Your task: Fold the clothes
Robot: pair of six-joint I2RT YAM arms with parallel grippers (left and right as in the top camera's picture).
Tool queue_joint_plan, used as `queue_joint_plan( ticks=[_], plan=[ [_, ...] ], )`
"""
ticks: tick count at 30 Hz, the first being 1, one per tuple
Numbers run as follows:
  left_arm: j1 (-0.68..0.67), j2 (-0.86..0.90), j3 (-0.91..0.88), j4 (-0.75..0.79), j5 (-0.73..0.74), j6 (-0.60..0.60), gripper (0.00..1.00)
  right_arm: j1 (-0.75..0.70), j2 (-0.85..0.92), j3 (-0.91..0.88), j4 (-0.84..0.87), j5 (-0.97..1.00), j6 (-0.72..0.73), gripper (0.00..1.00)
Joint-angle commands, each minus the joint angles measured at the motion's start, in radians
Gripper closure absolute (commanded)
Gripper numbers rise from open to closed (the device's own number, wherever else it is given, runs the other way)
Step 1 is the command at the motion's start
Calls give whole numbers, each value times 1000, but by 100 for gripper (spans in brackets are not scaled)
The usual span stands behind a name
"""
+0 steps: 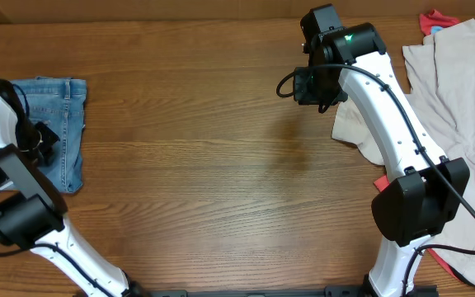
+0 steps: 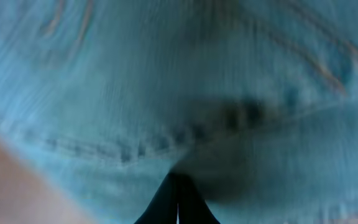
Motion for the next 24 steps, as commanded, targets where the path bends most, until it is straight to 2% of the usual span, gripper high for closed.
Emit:
queue_joint_plan(
  ticks=[1,5,17,20,24],
  plan=[
    [-3,42,-1,62,58,18,95,-6,-13,18,3,-5,4,69],
    [-4,65,-1,138,197,99,96,-6,-13,18,2,-5,4,69],
    [-3,64,23,195,225,116,92,-6,-13,18,2,-5,4,69],
    [-3,63,56,165,223,115,96,-6,-13,18,2,-5,4,69],
    [-2,63,138,90,172,114,96,-6,-13,18,2,-5,4,69]
  ],
)
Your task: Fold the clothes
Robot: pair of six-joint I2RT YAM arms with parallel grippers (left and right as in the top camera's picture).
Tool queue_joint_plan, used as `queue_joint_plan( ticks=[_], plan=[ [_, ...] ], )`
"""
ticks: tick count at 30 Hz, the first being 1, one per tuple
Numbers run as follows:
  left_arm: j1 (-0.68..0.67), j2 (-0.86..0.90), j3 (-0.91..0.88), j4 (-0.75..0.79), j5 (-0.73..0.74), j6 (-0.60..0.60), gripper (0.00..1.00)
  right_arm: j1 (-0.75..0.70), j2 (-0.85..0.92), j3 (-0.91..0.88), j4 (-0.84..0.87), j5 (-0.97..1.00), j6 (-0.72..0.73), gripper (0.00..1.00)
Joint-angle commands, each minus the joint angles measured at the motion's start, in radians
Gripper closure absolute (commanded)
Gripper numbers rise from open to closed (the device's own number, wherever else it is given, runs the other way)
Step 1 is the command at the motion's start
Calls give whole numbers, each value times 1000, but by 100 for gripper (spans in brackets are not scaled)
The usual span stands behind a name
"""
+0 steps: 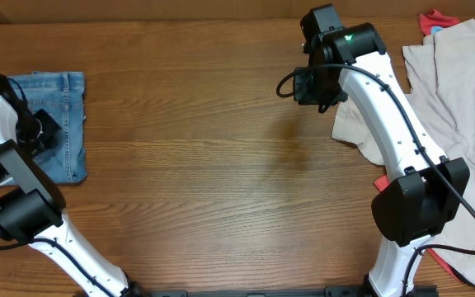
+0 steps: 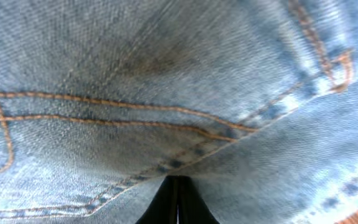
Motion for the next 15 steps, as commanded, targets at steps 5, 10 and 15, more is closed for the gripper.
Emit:
queue_joint_plan(
  ticks=[5,10,15],
  plan=[
    [-12,20,201,-135,73,20,95,-6,-13,18,6,-5,3,69],
    [-48,21,245,-186,225,85,92,-6,-13,18,19,-5,4,69],
    [-94,30,207,-187,229,108,96,-6,-13,18,21,-5,4,69]
  ],
)
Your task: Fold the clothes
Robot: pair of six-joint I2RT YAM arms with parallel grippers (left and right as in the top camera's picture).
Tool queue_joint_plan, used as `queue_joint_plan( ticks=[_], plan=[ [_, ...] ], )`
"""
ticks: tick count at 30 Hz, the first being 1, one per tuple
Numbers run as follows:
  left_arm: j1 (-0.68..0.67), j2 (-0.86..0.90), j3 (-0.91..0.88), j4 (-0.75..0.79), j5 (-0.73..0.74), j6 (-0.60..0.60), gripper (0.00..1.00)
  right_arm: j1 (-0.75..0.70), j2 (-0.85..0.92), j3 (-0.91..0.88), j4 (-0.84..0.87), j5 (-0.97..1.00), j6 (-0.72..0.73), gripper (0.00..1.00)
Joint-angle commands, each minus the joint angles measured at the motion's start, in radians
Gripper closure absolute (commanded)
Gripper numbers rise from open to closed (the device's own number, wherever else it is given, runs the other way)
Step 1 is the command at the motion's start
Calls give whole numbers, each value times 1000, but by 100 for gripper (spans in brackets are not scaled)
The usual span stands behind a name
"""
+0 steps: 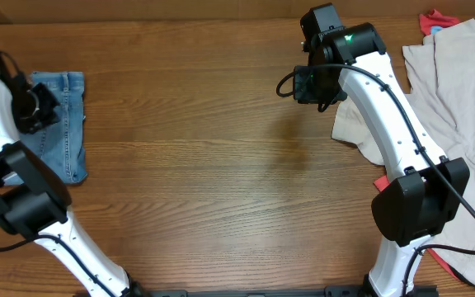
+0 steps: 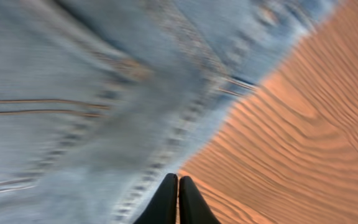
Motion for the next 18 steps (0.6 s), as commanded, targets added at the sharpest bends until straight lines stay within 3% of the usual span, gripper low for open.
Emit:
queue_joint_plan(
  ticks=[1,10,15,18],
  plan=[
    [-37,19,-35,0,53,62,96,-6,-13,18,5,-5,3,69],
    [-48,19,-223,66,-14,77,95,-6,-13,18,2,-5,3,69],
    [-37,19,-295,85,-211,13,96,-6,-13,18,2,-5,3,69],
    [-27,19,-294,89,-239,-2,96,-6,-13,18,2,-5,1,69]
  ],
)
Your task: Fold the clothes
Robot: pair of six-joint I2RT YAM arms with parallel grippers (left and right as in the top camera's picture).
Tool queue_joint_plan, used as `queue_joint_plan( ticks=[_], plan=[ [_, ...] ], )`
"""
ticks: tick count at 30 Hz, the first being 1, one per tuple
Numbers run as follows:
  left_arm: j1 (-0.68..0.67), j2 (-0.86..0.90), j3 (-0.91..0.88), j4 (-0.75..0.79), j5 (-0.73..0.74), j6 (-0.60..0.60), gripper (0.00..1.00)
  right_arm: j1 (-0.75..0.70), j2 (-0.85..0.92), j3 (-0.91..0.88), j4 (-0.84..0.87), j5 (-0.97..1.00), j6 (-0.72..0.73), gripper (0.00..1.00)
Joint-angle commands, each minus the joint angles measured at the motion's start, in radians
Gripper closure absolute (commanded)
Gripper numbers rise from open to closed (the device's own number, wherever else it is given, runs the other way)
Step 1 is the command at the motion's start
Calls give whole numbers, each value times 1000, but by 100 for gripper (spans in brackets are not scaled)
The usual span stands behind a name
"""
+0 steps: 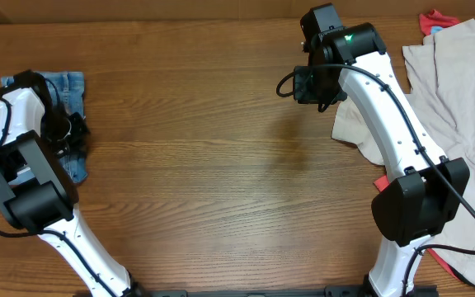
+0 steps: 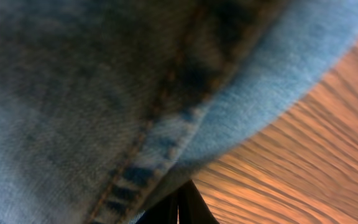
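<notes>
A folded pair of light blue jeans (image 1: 71, 84) lies at the table's far left, mostly covered by my left arm. My left gripper (image 1: 74, 132) sits low at the jeans' right edge. In the left wrist view, denim (image 2: 104, 87) with a stitched seam fills the frame close up. The black fingertips (image 2: 179, 202) are pressed together at its hem, with wood beside them; nothing shows between them. My right gripper (image 1: 313, 87) hangs over the wood at the back right, beside a beige garment (image 1: 355, 124). Its jaws are not visible.
A heap of beige and grey clothes (image 1: 456, 99) covers the right side, with red cloth (image 1: 435, 18) at the back right corner and more red (image 1: 383, 181) near the right arm's base. Bare wood (image 1: 221, 165) spans the table's middle.
My left gripper has moved from the jeans' upper left part to their right edge, lower down. The wrist view now shows the hem very close. The right arm has not moved.
My left gripper, fingers together, was over the jeans' left middle. Then it was slightly higher on them, then near their top left, and now it is at their right edge. The jeans have stayed folded at the far left. The right arm stayed still.
</notes>
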Motion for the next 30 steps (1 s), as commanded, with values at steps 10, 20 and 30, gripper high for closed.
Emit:
queue_joint_plan(
  ticks=[10,20,30],
  plan=[
    [18,11,0,5,-151,-53,92,-6,-13,18,10,-5,1,69],
    [-71,-62,124,-72,14,-49,96,-6,-13,18,26,-5,2,49],
    [-372,-234,130,-37,119,72,18,-11,-12,18,171,-50,1,0]
  ],
)
